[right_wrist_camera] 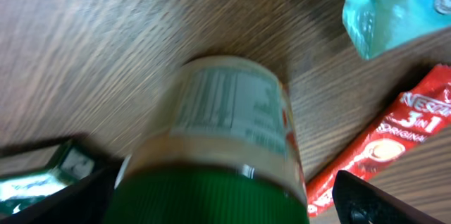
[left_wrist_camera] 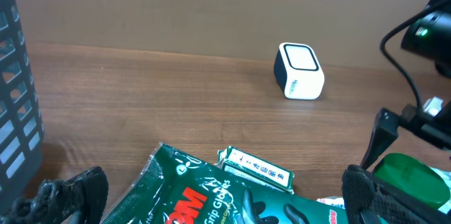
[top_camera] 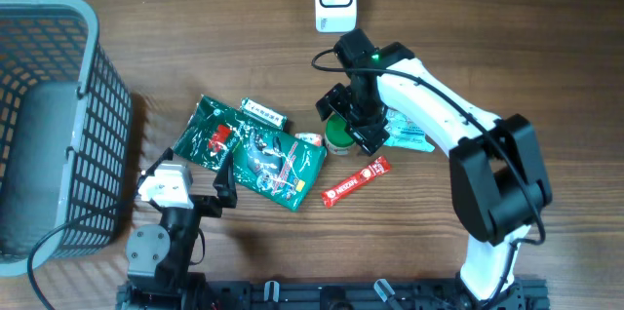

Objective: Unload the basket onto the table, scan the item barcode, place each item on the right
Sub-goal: 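Lift the jar and hold it under the scanner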

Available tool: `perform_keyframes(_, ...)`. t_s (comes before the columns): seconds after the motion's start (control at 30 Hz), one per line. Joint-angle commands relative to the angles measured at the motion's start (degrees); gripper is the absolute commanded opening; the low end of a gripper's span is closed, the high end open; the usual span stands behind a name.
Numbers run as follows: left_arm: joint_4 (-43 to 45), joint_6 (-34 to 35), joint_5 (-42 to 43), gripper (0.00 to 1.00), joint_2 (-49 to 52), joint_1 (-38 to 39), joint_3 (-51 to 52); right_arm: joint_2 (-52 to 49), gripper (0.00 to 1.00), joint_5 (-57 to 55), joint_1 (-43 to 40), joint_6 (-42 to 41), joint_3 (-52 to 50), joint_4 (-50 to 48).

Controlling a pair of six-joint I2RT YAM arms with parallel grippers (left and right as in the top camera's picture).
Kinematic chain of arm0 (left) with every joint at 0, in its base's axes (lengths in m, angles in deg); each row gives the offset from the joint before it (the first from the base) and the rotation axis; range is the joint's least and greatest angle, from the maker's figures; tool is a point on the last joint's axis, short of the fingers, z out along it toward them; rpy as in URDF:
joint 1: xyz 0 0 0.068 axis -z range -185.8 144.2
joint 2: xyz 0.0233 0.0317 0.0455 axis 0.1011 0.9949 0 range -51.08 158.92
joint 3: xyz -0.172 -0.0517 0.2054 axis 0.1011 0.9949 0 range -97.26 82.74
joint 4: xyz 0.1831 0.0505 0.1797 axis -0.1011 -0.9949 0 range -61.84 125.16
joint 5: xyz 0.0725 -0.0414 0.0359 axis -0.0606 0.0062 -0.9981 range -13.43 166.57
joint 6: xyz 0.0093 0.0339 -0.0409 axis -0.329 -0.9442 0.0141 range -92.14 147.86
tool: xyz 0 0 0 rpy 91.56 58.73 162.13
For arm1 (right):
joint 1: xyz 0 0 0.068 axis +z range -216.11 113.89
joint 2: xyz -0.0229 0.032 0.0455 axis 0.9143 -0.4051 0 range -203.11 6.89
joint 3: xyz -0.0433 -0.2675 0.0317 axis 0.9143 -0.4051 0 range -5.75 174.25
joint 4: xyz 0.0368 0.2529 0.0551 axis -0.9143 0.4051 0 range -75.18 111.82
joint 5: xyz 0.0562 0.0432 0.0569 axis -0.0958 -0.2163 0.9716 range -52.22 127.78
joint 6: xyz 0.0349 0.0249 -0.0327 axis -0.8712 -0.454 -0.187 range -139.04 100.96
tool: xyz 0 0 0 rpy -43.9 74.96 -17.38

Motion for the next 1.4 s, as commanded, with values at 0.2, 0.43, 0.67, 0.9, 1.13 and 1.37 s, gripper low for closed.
perform_keyframes(0.2, -0.8, 0.5, -0.9, 1.00, -0.1, 0.3, 0.5, -4.7, 0.70, -1.7, 0.6, -0.9, 1.1, -0.6)
perform_keyframes(0.43, -5.2, 0.5, -0.9, 1.00, -0.1, 0.3, 0.5, -4.7, 0.58, -5.6, -0.2, 20.3, 1.9, -1.4)
perform_keyframes(0.67, -7.3, 0.5, -0.9, 1.00, -0.1, 0.3, 0.5, -4.7, 0.60, -13.2, -1.3, 39.5, 7.2, -2.8)
perform_keyframes(0.9, -9.9, 0.4, -1.5, 1.00, -0.1, 0.3, 0.5, -4.8, 0.64, -16.9, -0.7, 39.1, 5.3, -5.7)
perform_keyframes(1.13, 1.0, -13.3, -3.6, 1.00, -0.1, 0.3, 1.0, -4.9, 0.64, -16.9, -0.7, 37.8, 4.7, -6.4)
perform_keyframes(1.37, 10.4, -13.5, 2.1, 1.00, -0.1, 0.3, 6.1, -4.9, 0.65, -16.9, -0.7, 37.7, 4.7, -7.0)
